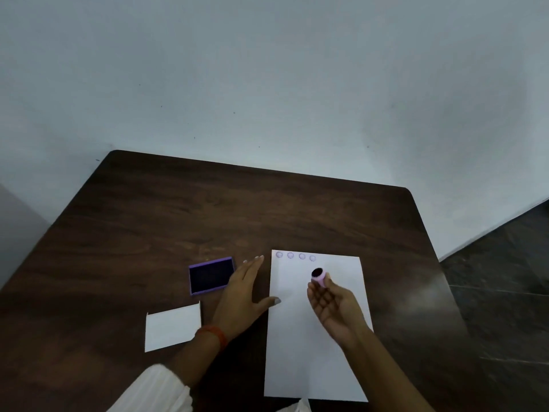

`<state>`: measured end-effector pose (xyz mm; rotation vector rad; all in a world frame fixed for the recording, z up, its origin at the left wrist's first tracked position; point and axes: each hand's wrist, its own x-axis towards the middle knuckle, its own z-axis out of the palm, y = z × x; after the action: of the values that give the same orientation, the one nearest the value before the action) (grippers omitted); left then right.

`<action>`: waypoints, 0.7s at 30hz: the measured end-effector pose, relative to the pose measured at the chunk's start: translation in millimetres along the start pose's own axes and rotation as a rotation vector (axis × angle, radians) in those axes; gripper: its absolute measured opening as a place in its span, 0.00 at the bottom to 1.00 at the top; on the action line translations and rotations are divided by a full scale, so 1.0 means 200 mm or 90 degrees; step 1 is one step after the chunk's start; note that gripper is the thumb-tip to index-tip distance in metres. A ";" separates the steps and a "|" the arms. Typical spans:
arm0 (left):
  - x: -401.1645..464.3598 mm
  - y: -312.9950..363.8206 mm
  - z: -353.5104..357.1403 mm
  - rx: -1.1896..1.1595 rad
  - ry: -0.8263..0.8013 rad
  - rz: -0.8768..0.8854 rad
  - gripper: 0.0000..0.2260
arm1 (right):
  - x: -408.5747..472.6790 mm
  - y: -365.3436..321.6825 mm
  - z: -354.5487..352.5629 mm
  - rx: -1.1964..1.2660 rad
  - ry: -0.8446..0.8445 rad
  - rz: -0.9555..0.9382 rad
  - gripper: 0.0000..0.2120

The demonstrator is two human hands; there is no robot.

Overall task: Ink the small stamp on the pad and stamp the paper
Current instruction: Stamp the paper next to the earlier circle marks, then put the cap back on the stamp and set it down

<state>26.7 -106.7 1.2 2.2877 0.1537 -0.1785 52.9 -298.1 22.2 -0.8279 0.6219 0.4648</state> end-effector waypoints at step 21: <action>-0.16 -0.16 0.09 0.047 0.078 -0.017 0.13 | -0.07 0.27 -0.06 0.009 -0.006 0.055 0.09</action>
<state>-12.1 -100.8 -29.4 2.3721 0.2440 -0.0594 6.3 -278.0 -2.7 -0.7872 0.6535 0.5411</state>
